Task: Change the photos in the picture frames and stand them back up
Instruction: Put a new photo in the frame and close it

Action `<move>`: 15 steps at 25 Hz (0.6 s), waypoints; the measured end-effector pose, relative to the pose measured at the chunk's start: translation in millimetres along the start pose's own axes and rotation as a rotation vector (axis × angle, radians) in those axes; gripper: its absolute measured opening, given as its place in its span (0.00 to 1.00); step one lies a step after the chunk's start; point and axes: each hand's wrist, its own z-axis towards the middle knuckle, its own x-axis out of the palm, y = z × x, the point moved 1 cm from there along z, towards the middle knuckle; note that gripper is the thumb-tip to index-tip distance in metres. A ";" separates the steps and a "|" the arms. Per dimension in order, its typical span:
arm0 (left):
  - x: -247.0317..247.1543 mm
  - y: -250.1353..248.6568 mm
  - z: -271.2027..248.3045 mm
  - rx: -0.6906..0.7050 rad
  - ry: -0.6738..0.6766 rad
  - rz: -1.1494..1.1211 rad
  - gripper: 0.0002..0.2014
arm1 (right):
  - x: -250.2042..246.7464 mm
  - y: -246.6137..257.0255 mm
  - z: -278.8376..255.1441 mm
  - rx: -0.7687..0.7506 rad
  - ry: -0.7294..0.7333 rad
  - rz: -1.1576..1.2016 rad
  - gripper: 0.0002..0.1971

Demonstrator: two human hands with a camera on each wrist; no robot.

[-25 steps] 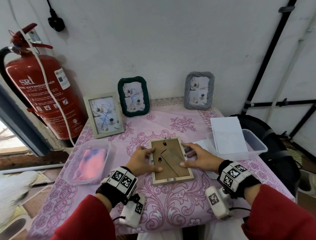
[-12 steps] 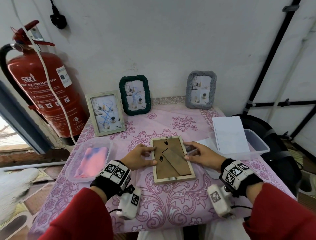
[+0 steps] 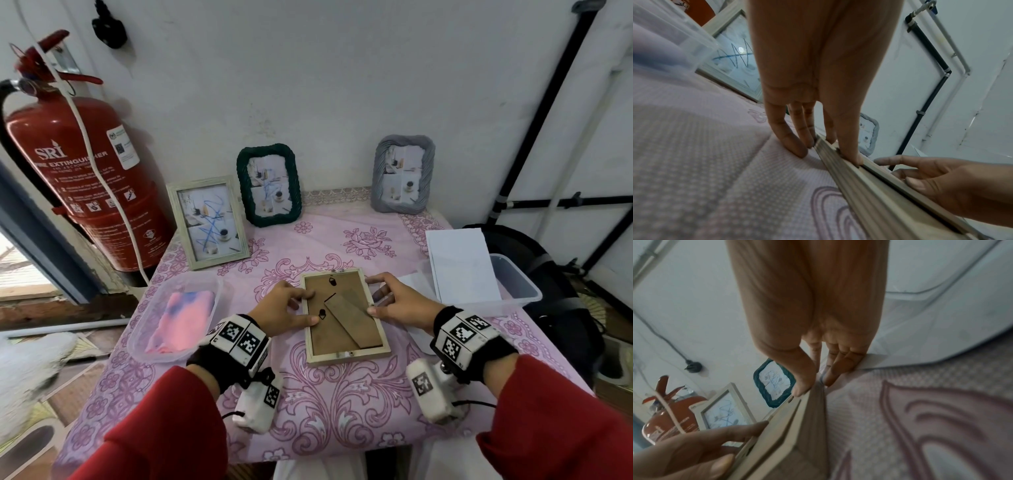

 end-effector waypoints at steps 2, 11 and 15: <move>-0.6 -0.4 0.3 -0.002 0.015 -0.004 0.31 | 0.3 1.0 -1.1 0.026 0.012 0.070 0.28; -0.2 2.9 -0.8 0.019 0.023 0.017 0.34 | -5.5 -1.2 -11.9 -0.034 0.052 0.097 0.33; 1.9 1.3 1.8 0.034 -0.032 0.093 0.33 | -5.6 -1.3 -11.0 -0.039 0.036 0.109 0.33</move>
